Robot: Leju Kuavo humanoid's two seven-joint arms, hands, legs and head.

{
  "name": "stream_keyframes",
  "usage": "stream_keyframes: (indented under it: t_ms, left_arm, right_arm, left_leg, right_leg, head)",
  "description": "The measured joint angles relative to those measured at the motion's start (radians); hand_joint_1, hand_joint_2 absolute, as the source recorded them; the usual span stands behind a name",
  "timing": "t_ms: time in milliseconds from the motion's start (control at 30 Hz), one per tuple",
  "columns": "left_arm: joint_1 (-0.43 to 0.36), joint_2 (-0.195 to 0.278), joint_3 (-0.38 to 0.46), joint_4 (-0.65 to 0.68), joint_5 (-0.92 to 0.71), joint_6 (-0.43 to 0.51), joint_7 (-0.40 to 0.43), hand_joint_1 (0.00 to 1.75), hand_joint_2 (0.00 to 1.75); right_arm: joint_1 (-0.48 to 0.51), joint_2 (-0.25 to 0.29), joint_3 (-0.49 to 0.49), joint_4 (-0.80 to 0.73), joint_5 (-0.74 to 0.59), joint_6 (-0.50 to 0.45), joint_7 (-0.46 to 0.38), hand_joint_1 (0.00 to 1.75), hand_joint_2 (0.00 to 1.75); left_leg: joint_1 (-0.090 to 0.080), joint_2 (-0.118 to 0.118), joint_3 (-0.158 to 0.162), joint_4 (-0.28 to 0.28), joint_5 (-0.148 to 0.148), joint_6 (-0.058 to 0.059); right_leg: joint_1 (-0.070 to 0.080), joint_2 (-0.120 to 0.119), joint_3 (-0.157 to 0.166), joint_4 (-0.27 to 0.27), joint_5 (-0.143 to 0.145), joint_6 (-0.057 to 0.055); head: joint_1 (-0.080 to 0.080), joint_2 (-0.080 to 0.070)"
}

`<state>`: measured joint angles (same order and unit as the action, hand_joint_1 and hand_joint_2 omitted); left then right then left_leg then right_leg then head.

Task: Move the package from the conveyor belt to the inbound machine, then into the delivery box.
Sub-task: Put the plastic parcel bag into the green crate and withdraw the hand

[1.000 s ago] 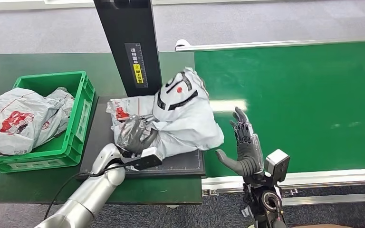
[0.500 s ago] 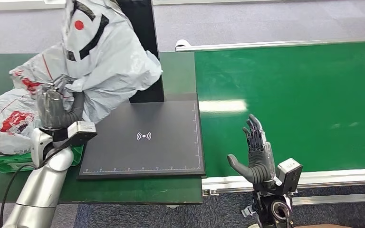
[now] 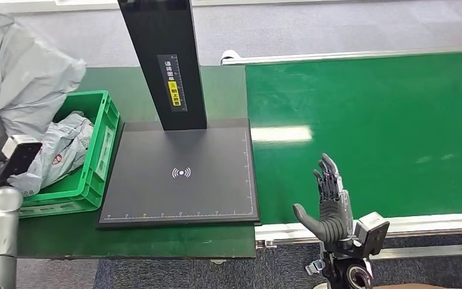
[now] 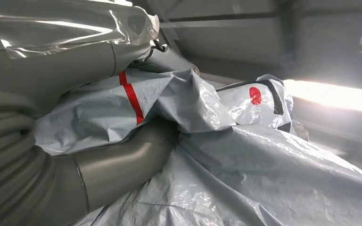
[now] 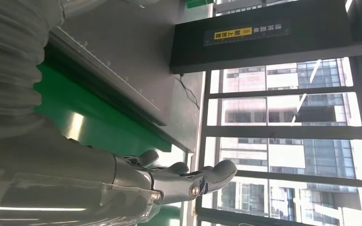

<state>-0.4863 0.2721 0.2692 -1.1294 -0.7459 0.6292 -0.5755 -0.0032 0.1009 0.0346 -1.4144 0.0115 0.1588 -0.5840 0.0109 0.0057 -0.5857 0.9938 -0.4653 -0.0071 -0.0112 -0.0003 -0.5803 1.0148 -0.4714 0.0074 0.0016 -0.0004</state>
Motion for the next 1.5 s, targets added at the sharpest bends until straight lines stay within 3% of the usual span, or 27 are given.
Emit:
stream_keyframes:
  t_ms: [267,467,500,600,633,1067,1300,1500]
  left_arm:
    - [-0.054,0.067,0.109,0.273,-0.052,0.016,0.036,1.75,1.75]
    - [-0.095,0.082,0.128,0.374,-0.060,0.014,0.036,1.71,1.75]
    - [-0.098,0.083,0.129,0.382,-0.061,0.014,0.036,1.59,1.75]
    - [-0.107,0.083,0.133,0.402,-0.061,0.013,0.036,0.33,1.75]
    - [-0.111,0.083,0.133,0.408,-0.061,0.012,0.035,0.01,1.75]
    - [-0.137,0.053,0.132,0.440,0.054,-0.075,-0.081,0.00,1.75]
    - [-0.057,-0.007,0.084,0.277,0.204,-0.202,-0.108,0.00,1.75]
    - [-0.022,-0.032,0.046,0.168,0.248,-0.247,-0.102,0.00,1.75]
  right_arm:
    - [0.020,0.001,-0.005,-0.031,0.012,0.004,0.002,0.00,1.75]
    - [0.017,0.001,-0.006,-0.031,0.012,0.004,0.004,0.00,1.75]
    - [0.016,0.001,-0.006,-0.031,0.012,0.004,0.004,0.00,1.75]
    - [0.015,0.001,-0.006,-0.031,0.012,0.004,0.005,0.00,1.75]
    - [0.015,0.001,-0.006,-0.031,0.012,0.004,0.005,0.00,1.75]
    - [-0.003,0.000,-0.007,-0.024,0.013,-0.009,0.009,0.00,1.75]
    - [0.003,0.001,-0.018,-0.021,0.022,-0.018,0.010,0.00,1.75]
    - [0.009,0.001,-0.031,-0.021,0.024,-0.019,0.012,0.00,1.75]
  left_leg:
    - [0.000,0.000,0.000,0.000,0.000,0.000]
    - [0.000,0.000,0.000,0.000,0.000,0.000]
    - [0.000,0.000,0.000,0.000,0.000,0.000]
    - [0.000,0.000,0.000,0.000,0.000,0.000]
    - [0.000,0.000,0.000,0.000,0.000,0.000]
    - [0.000,0.000,0.000,0.000,0.000,0.000]
    - [0.000,0.000,0.000,0.000,0.000,0.000]
    - [0.000,0.000,0.000,0.000,0.000,0.000]
  right_leg:
    - [0.000,0.000,0.000,0.000,0.000,0.000]
    - [0.000,0.000,0.000,0.000,0.000,0.000]
    - [0.000,0.000,0.000,0.000,0.000,0.000]
    - [0.000,0.000,0.000,0.000,0.000,0.000]
    - [0.000,0.000,0.000,0.000,0.000,0.000]
    - [0.000,0.000,0.000,0.000,0.000,0.000]
    - [0.000,0.000,0.000,0.000,0.000,0.000]
    - [0.000,0.000,0.000,0.000,0.000,0.000]
  head:
    - [0.000,0.000]
    - [0.000,0.000]
    - [0.000,0.000]
    - [0.000,0.000]
    - [0.000,0.000]
    - [0.000,0.000]
    - [0.000,0.000]
    - [0.000,0.000]
